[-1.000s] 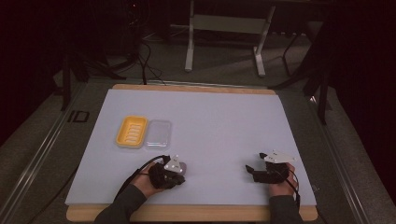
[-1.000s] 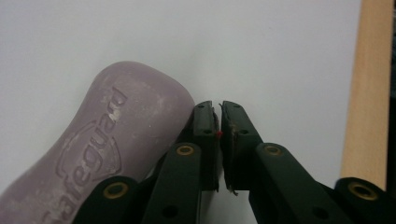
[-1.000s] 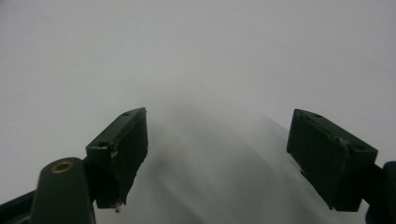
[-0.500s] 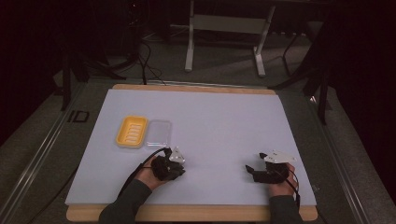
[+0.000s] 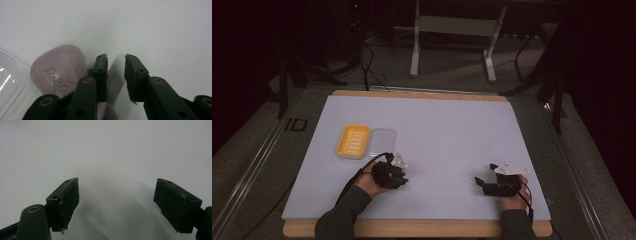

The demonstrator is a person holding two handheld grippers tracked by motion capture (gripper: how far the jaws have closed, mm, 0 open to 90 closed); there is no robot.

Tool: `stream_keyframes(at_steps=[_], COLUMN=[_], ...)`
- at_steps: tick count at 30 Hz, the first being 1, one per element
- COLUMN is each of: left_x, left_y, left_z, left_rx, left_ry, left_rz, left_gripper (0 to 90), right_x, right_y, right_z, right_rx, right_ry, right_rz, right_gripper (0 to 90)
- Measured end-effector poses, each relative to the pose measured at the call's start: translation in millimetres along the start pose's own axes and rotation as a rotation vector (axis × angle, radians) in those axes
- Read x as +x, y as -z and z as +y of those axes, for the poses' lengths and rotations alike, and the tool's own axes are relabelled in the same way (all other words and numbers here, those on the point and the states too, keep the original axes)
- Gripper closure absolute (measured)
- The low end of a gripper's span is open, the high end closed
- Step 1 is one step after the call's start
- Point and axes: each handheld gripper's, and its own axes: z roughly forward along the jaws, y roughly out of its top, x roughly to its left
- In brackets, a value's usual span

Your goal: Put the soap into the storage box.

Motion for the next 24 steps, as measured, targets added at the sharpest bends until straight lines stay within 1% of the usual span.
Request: stream_keyframes(at_steps=[2, 3, 6, 9, 10, 13, 15, 18, 19, 24], left_x=[-1.4, -1.8, -0.8, 2.2, 3.1, 4.8, 6.2, 8.9, 9.9, 16.3], left_y=[5.2, 7.5, 12.4, 15.7, 16.2, 17.9, 18.9, 20.2, 19.8, 16.7], left_z=[3.1, 4.7, 9.1, 12.4, 13.2, 15.7, 17.2, 18.6, 18.5, 16.2], left_rx=[-0.003, -0.002, 0.007, 0.018, 0.023, 0.046, 0.050, 0.054, 0.056, 0.102], left_ry=[-0.009, -0.015, -0.015, -0.008, -0.005, -0.009, -0.005, 0.013, 0.029, 0.074], left_rz=[0.003, 0.011, 0.030, 0.035, 0.033, 0.055, 0.068, 0.079, 0.085, 0.114], left_gripper=[68.8, 66.8, 59.1, 52.8, 51.7, 48.5, 45.9, 43.3, 42.1, 37.0], right_x=[0.1, 0.1, 0.3, 0.0, 0.0, -0.5, -0.5, -0.3, -0.2, -0.3], right_y=[0.0, 0.0, 0.0, 0.1, 0.1, 0.4, 0.4, 0.3, 0.3, 0.3], right_z=[0.0, 0.0, 0.1, 0.0, 0.0, -0.1, -0.1, 0.0, 0.0, 0.0], right_rx=[0.000, 0.001, 0.000, 0.000, -0.001, -0.001, -0.001, 0.000, 0.001, 0.001], right_ry=[0.002, 0.002, 0.002, 0.000, -0.001, -0.004, -0.002, -0.001, 0.000, -0.001], right_rz=[0.000, -0.001, -0.001, 0.000, -0.001, 0.002, 0.002, 0.000, 0.000, 0.000], right_gripper=[20.1, 20.2, 20.2, 20.2, 20.1, 20.2, 20.2, 20.2, 20.1, 20.2])
